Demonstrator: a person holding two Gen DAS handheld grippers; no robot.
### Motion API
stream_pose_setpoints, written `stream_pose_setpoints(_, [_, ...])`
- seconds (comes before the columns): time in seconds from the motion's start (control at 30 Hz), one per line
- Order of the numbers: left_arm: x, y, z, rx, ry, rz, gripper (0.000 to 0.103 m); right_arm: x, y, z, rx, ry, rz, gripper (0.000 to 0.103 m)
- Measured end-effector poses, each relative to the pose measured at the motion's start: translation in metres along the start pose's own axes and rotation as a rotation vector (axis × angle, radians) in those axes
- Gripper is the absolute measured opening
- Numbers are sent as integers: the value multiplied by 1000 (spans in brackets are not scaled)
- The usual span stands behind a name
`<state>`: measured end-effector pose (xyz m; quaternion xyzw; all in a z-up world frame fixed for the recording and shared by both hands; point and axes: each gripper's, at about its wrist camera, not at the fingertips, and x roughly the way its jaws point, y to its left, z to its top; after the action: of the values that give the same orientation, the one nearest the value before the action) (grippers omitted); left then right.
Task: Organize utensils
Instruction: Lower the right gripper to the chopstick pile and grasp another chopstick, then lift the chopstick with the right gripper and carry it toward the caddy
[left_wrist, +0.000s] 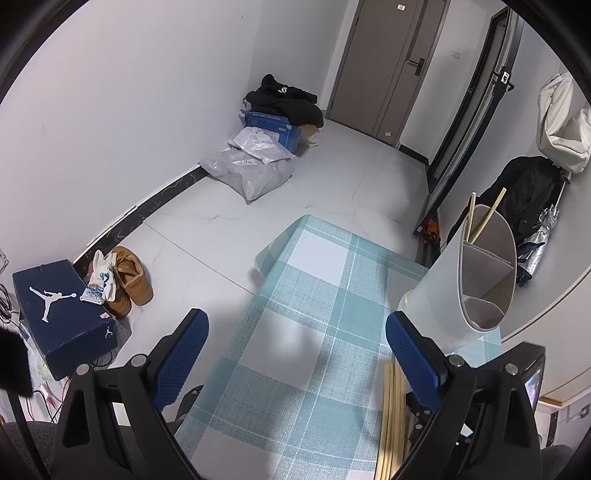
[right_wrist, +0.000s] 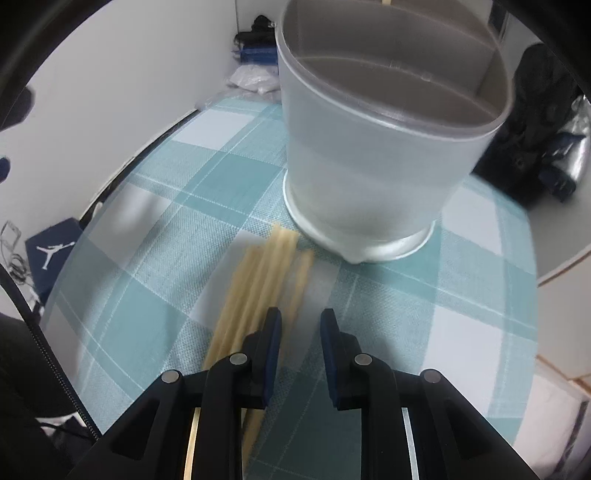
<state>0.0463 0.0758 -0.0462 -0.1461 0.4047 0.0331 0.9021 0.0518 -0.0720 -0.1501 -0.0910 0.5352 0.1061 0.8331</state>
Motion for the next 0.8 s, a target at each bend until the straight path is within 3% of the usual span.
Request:
stream_pose_setpoints(0.2, [0,2,1,-15,1,4,95,2,0,8,-21,13,16,20])
stream_pose_setpoints(0.33, [1,2,0,-16,2,2,95,-1,-10,5,-14,27,61,4])
stream_pose_setpoints(0.63, [5,-4,-1,8,35,-29,95,-12,-32,-14,-17,107,141,5])
stream_pose_setpoints(0.8, [11,-7,-5,36,53,-6,95,-12,-29,-9,-62,75,129,7])
